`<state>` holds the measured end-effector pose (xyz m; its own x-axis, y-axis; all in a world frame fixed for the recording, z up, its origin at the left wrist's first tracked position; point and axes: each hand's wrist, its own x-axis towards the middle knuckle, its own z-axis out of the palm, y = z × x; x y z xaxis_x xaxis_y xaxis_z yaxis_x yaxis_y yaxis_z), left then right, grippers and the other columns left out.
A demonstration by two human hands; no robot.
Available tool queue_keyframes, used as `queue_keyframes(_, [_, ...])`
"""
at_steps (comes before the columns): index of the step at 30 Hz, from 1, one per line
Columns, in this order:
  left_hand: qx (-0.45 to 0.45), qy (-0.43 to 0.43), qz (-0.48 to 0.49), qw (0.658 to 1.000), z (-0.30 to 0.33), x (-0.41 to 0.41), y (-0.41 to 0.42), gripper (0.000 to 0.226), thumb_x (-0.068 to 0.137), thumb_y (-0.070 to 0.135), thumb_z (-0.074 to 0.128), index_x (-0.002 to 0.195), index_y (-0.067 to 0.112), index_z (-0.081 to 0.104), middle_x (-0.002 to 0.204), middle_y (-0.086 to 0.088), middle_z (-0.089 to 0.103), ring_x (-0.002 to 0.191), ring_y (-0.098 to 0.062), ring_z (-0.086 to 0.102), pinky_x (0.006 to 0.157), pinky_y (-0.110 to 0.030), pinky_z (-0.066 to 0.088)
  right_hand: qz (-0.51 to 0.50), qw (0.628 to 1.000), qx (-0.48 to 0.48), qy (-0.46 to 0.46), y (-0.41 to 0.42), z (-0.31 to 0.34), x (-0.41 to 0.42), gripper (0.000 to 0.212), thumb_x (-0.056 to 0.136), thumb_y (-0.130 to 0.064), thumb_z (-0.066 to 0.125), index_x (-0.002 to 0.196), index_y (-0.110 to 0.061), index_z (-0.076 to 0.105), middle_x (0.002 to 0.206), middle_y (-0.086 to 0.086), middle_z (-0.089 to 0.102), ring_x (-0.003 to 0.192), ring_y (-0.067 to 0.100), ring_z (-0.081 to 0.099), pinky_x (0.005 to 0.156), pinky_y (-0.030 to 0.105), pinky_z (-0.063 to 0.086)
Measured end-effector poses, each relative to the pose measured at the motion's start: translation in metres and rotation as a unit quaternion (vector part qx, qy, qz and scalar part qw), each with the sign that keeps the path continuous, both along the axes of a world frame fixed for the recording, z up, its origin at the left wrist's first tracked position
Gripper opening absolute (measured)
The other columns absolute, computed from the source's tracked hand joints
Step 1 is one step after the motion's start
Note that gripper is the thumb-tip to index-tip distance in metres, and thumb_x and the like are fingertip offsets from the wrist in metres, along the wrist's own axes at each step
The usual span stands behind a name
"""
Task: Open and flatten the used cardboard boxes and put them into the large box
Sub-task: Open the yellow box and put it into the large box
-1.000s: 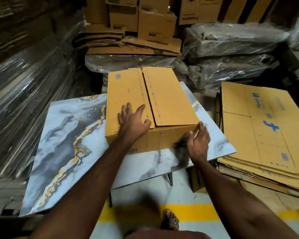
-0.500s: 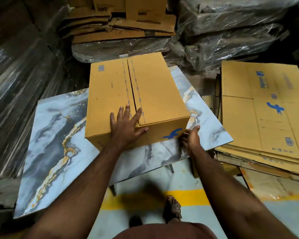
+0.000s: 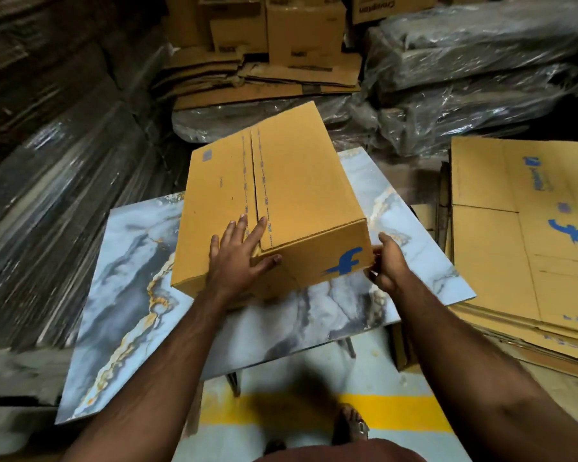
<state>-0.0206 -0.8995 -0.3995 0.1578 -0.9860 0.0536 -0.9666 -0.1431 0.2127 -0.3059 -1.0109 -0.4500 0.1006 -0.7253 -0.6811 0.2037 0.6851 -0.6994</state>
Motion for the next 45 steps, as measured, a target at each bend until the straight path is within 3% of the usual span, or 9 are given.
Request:
queue_keyframes(4, [-0.068, 0.164, 0.065, 0.982, 0.018, 0.009, 0.005, 0.104, 0.067, 0.096, 0.022, 0.156, 0.043, 0.01, 0.166, -0.003, 0.01, 0.152, -0.022, 0.009, 0.12, -0.052, 0.013, -0.033, 0.98, -0.074, -0.183, -0.024, 0.068, 0.03, 0.062, 0.097, -0.067, 0.03, 0.097, -0.015, 0.064, 0.113, 0.017, 0.069, 0.109, 0.033, 0.065, 0.093, 0.059, 0.049])
queue_keyframes(7, [-0.162, 0.311, 0.109, 0.93, 0.036, 0.01, 0.001, 0.101, 0.072, 0.083, 0.04, 0.157, 0.034, 0.015, 0.162, -0.006, 0.024, 0.15, -0.021, 0.021, 0.119, -0.039, 0.024, 0.017, 0.96, -0.151, -0.237, -0.033, 0.125, 0.061, 0.074, 0.094, -0.073, 0.023, 0.119, -0.017, 0.065, 0.114, 0.01, 0.072, 0.108, 0.025, 0.066, 0.096, 0.054, 0.048])
queue_keyframes(12, [-0.259, 0.566, 0.203, 0.756, 0.029, 0.015, 0.019, 0.09, 0.074, 0.086, 0.047, 0.145, 0.031, 0.043, 0.133, 0.015, 0.058, 0.123, -0.009, 0.056, 0.107, -0.034, 0.044, 0.235, 0.915, -0.288, -0.155, -0.017, 0.187, 0.119, 0.06, 0.1, -0.058, 0.038, 0.124, -0.011, 0.067, 0.096, -0.001, 0.064, 0.082, 0.008, 0.057, 0.087, 0.029, 0.043])
queue_keyframes(16, [-0.288, 0.707, 0.229, 0.603, 0.03, 0.016, 0.03, 0.052, 0.092, 0.069, 0.034, 0.125, 0.036, 0.058, 0.12, 0.016, 0.068, 0.107, -0.004, 0.067, 0.092, -0.038, 0.054, 0.38, 0.827, -0.414, 0.011, 0.014, 0.19, 0.155, 0.054, 0.099, -0.062, 0.039, 0.148, -0.039, 0.043, 0.152, -0.018, 0.041, 0.133, 0.0, 0.04, 0.101, 0.022, 0.034])
queue_keyframes(19, [-0.319, 0.776, 0.236, 0.49, 0.033, 0.023, 0.029, 0.057, 0.095, 0.067, 0.028, 0.131, 0.032, 0.055, 0.134, 0.006, 0.062, 0.117, -0.012, 0.063, 0.096, -0.039, 0.052, 0.434, 0.764, -0.472, 0.081, 0.031, 0.186, 0.173, 0.063, 0.098, -0.063, 0.03, 0.155, -0.036, 0.026, 0.16, -0.018, 0.024, 0.147, 0.005, 0.019, 0.121, 0.033, 0.017])
queue_keyframes(30, [-0.17, 0.889, 0.334, 0.264, -0.023, 0.024, 0.035, 0.098, 0.078, 0.09, 0.024, 0.144, 0.021, 0.047, 0.143, -0.018, 0.052, 0.128, -0.044, 0.049, 0.107, -0.066, 0.035, 0.447, 0.767, -0.454, 0.076, 0.021, 0.15, 0.191, 0.033, 0.104, -0.031, 0.049, 0.125, -0.012, 0.066, 0.126, -0.003, 0.067, 0.114, 0.003, 0.059, 0.102, 0.021, 0.043])
queue_keyframes(37, [-0.063, 0.87, 0.421, 0.249, -0.046, 0.003, 0.043, 0.078, 0.092, 0.067, 0.021, 0.138, 0.011, 0.05, 0.135, -0.021, 0.055, 0.125, -0.043, 0.052, 0.096, -0.059, 0.042, 0.399, 0.842, -0.358, 0.064, 0.023, 0.123, 0.194, 0.028, 0.102, -0.034, 0.053, 0.12, -0.018, 0.068, 0.112, 0.002, 0.072, 0.104, 0.016, 0.064, 0.083, 0.024, 0.048])
queue_keyframes(40, [-0.023, 0.854, 0.437, 0.282, -0.055, -0.004, 0.043, 0.078, 0.096, 0.063, 0.017, 0.135, 0.005, 0.052, 0.126, -0.024, 0.061, 0.125, -0.039, 0.054, 0.097, -0.057, 0.042, 0.387, 0.854, -0.338, 0.085, 0.019, 0.099, 0.186, 0.028, 0.102, -0.033, 0.053, 0.111, -0.012, 0.069, 0.092, 0.002, 0.067, 0.072, 0.013, 0.057, 0.06, 0.023, 0.042])
queue_keyframes(45, [0.048, 0.845, 0.397, 0.355, -0.053, -0.001, 0.036, 0.078, 0.097, 0.055, 0.007, 0.126, 0.0, 0.054, 0.115, -0.023, 0.064, 0.129, -0.037, 0.052, 0.105, -0.047, 0.037, 0.374, 0.839, -0.377, 0.119, 0.02, 0.062, 0.173, 0.016, 0.094, -0.024, 0.058, 0.102, -0.018, 0.071, 0.09, -0.006, 0.07, 0.076, 0.005, 0.062, 0.068, 0.022, 0.046])
